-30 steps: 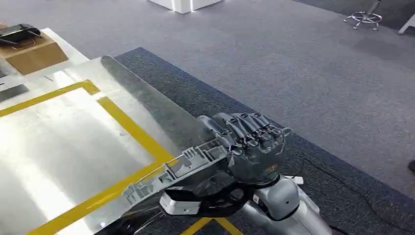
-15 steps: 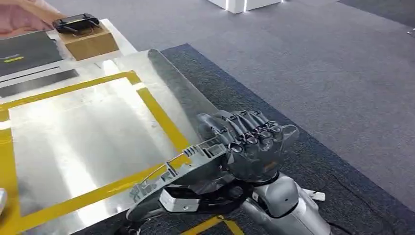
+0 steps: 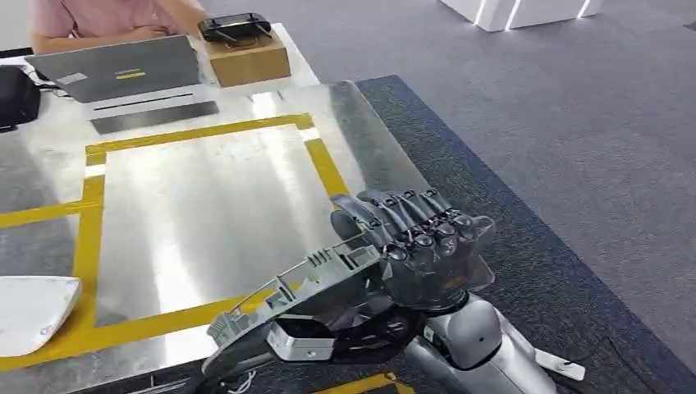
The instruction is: Take the parts from the cabinet and place them on the table.
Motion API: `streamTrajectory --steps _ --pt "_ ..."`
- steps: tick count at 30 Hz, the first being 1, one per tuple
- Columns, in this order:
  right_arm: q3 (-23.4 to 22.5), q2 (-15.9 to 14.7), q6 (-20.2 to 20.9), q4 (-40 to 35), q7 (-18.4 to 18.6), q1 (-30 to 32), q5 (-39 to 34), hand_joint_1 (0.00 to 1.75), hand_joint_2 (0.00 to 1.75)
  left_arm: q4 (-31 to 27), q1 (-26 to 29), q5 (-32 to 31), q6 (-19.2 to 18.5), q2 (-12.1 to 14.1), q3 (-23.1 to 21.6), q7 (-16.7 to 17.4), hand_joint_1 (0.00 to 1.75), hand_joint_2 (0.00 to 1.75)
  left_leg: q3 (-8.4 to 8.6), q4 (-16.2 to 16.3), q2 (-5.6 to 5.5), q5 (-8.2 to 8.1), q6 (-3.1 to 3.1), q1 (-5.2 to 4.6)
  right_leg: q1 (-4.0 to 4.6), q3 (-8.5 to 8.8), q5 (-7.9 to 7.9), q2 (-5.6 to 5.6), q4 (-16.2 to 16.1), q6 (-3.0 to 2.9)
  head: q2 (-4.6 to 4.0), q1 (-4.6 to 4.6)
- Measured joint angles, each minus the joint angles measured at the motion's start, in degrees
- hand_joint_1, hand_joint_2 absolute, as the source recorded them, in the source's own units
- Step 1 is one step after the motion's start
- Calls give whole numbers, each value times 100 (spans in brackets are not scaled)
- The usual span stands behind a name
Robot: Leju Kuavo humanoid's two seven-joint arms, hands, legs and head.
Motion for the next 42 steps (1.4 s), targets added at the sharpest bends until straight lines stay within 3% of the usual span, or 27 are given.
streamTrajectory --steps 2,3,4,5,6,8,9,10,12,13,14,16,21,23,24,25,26,27,29,30,32,33,34,35,42 --pt "2 0 2 -2 2 -3 2 175 175 2 43 39 2 2 -7 -2 0 175 -22 -31 -110 31 -83 37 39 -11 -5 -88 20 -45 0 -2" --pt "2 2 2 -2 2 -6 2 175 175 2 53 70 2 11 -18 0 0 175 -23 -24 -173 23 -111 29 7 10 11 -150 -12 -84 0 -13" --pt "0 2 2 0 0 -8 2 175 175 2 61 90 2 9 -39 0 0 175 -39 38 116 -37 -140 10 -4 40 19 -237 -35 -120 0 -6" --pt "-2 2 2 -2 0 -8 2 175 175 2 44 125 2 9 -63 7 0 175 -152 278 437 -197 -177 -11 8 60 5 -318 -41 -175 0 -76" --pt "-9 2 2 -2 0 -9 2 175 175 2 24 140 2 13 -88 15 0 175 -335 668 571 -402 -205 2 19 68 -7 -405 -39 -194 0 -70" --pt "-9 2 2 -2 0 -1 4 175 175 2 21 195 2 15 -160 15 0 175 -767 1573 639 -761 -233 27 31 80 -32 -590 -36 -228 0 -70" --pt "-9 2 2 -2 2 -1 4 175 175 2 33 236 2 15 -188 22 0 175 -856 1755 646 -768 -243 33 32 88 -42 -665 -36 -228 0 -76" --pt "-7 2 2 -2 2 -1 4 175 175 0 40 249 0 17 -212 35 0 175 -809 1668 649 -641 -246 35 32 102 -56 -740 -36 -224 0 -70" --pt "-4 2 2 -2 2 -5 4 175 175 0 37 297 0 28 -278 50 0 175 -385 849 728 -160 -219 30 32 158 -93 -886 -35 -200 0 -72" --pt "-4 2 2 -2 2 -9 4 175 175 -2 35 297 0 31 -315 50 0 175 -94 311 918 72 -184 12 36 201 -121 -946 -35 -175 0 -74" --pt "-5 2 2 -2 0 -9 2 175 175 -2 23 295 -4 35 -358 61 0 175 39 98 1199 -22 -171 -64 66 218 -142 -1002 -37 -143 0 -76" --pt "-9 2 2 -2 0 -18 2 175 175 -2 6 284 -15 37 -439 72 0 175 7 9 1129 -23 -96 -82 112 213 -168 -1125 -31 -89 0 -50" --pt "-9 0 2 -2 -2 -19 4 175 175 -2 8 280 -15 39 -446 72 0 175 1 13 1104 -25 -90 -84 114 220 -171 -1140 -34 -83 0 -41" --pt "4 2 2 -2 -9 -18 4 175 175 -2 34 264 -15 46 -481 77 0 175 -16 12 998 -29 -46 -93 114 258 -176 -1256 -66 -53 0 -54" --pt "4 2 0 -2 -11 -40 2 175 175 -7 16 243 -11 46 -560 94 0 175 33 -53 758 17 77 -10 67 14 -566 -637 488 30 0 0" --pt "4 0 0 5 -9 -23 0 175 175 -7 24 238 -17 35 -614 103 0 175 28 -48 517 13 93 -11 76 -686 -1003 -474 1774 43 0 24" --pt "4 0 0 5 -9 -23 2 175 175 -7 33 238 -17 39 -619 111 0 175 33 -46 419 13 92 -12 77 -744 -874 -471 1767 32 0 33" --pt "2 0 2 5 -9 -27 2 175 175 -7 33 238 -17 42 -627 118 0 175 37 -42 339 12 92 -11 75 -669 -658 -465 1527 23 0 27" --pt "2 0 0 5 -2 -37 2 175 175 -7 29 236 -17 35 -667 120 0 175 52 -19 241 -2 75 -7 69 -247 -53 -410 518 -17 0 35" --pt "11 0 0 7 13 -46 2 175 175 -7 33 236 -17 35 -688 120 0 175 46 -11 203 -17 52 -7 66 -108 24 -356 161 -39 0 49" --pt "22 0 0 13 61 -78 0 175 175 -7 39 238 -20 44 -719 133 0 175 -14 21 155 -5 -19 -31 72 -20 -24 -320 44 -64 0 33" --pt "22 0 0 15 81 -85 0 175 175 -7 46 236 -24 46 -728 136 0 175 -17 42 161 -21 -12 -26 64 -26 -3 -308 22 -66 0 51" --pt "20 0 0 18 92 -93 0 175 175 -7 52 238 -26 48 -748 136 0 175 -11 35 170 -7 57 -26 71 -26 3 -300 22 -53 0 40" --pt "18 0 0 20 96 -94 0 175 175 -7 51 236 -26 48 -767 136 0 175 0 27 175 -11 71 -25 75 -25 3 -294 22 -54 0 31" --pt "26 0 0 48 254 -98 -13 175 175 -9 42 278 -37 57 -874 149 0 175 31 -38 188 13 21 -13 98 -25 -8 -282 27 -105 0 33"
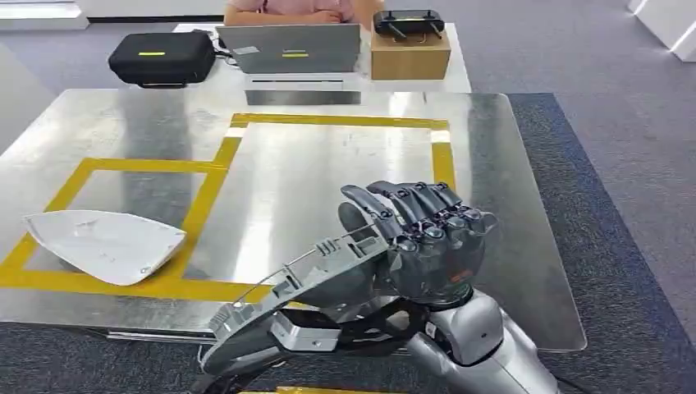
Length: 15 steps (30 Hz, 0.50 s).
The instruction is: Take the parts from the cabinet and place them on the table.
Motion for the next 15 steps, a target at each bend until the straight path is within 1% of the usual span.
streamTrajectory --steps 1,3,4,8,15 --pt "0 0 0 7 22 0 7 175 175 0 0 15 -2 0 -11 4 0 175 0 -2 0 -2 -19 4 3 0 0 0 1 0 0 2" --pt "-2 0 0 26 59 -2 11 175 175 0 0 28 -9 0 -33 4 0 175 -1 -7 1 -1 -83 13 10 0 -2 0 3 -3 0 0" --pt "-2 0 0 42 70 -2 11 175 175 0 0 33 -13 0 -44 4 0 175 -1 -7 2 -5 -97 14 11 3 -6 -1 3 -11 0 4" --pt "-52 0 0 135 190 -9 13 175 175 0 0 90 -20 6 -131 31 0 175 -2 -5 2 -5 -101 12 7 9 -6 -2 2 -17 0 4" --pt "-118 0 0 245 218 -11 11 175 175 0 0 105 -20 15 -175 44 0 175 -6 9 3 -7 -99 -10 -15 14 -1 -2 -2 -9 0 4"
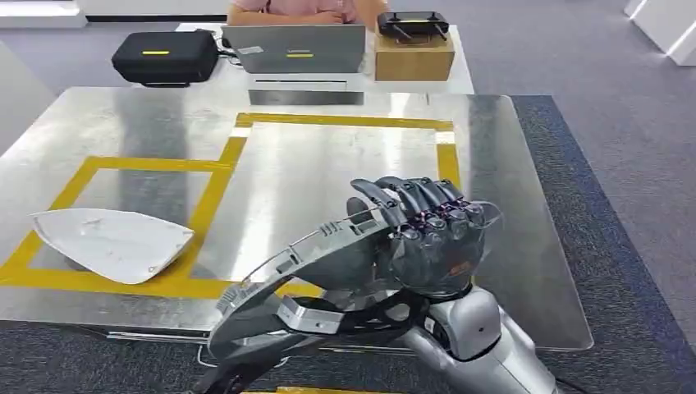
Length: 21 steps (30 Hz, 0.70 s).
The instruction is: Take the parts from the cabinet and place them on the table.
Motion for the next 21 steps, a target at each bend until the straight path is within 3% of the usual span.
streamTrajectory --steps 9,16,21 --pt "-113 -4 28 105 177 -17 -272 175 175 0 2 28 13 20 -52 39 0 175 0 2 0 -2 3 -5 -8 0 4 0 -3 6 0 0" --pt "-807 -184 680 396 240 -332 -1520 175 175 -9 30 92 87 77 -249 151 0 175 -2 3 3 3 10 -5 -8 0 9 -2 -3 13 0 0" --pt "-1272 -288 800 555 223 -495 -1683 175 175 -11 64 96 149 138 -363 258 0 175 -2 7 3 3 10 -7 -10 -1 10 -1 -3 15 0 0"
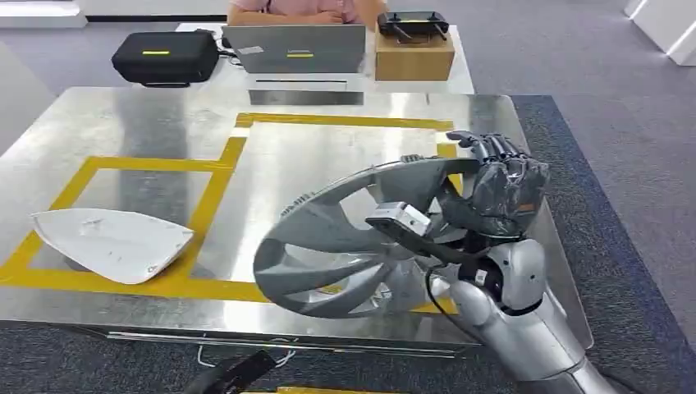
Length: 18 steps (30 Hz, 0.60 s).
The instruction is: Take the parts from the cabinet and place them on the table.
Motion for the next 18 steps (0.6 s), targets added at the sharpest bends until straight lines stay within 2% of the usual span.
streamTrajectory --steps 8,18 --pt "-300 -85 105 197 98 -177 225 175 175 -18 15 2 31 57 -162 123 0 175 -5 0 0 -1 1 0 0 -5 -1 0 0 0 0 -2" --pt "-354 -125 147 306 131 -410 413 175 175 -17 22 9 48 98 -324 234 0 175 -6 0 0 -1 1 0 0 -4 -1 0 0 0 0 -2"
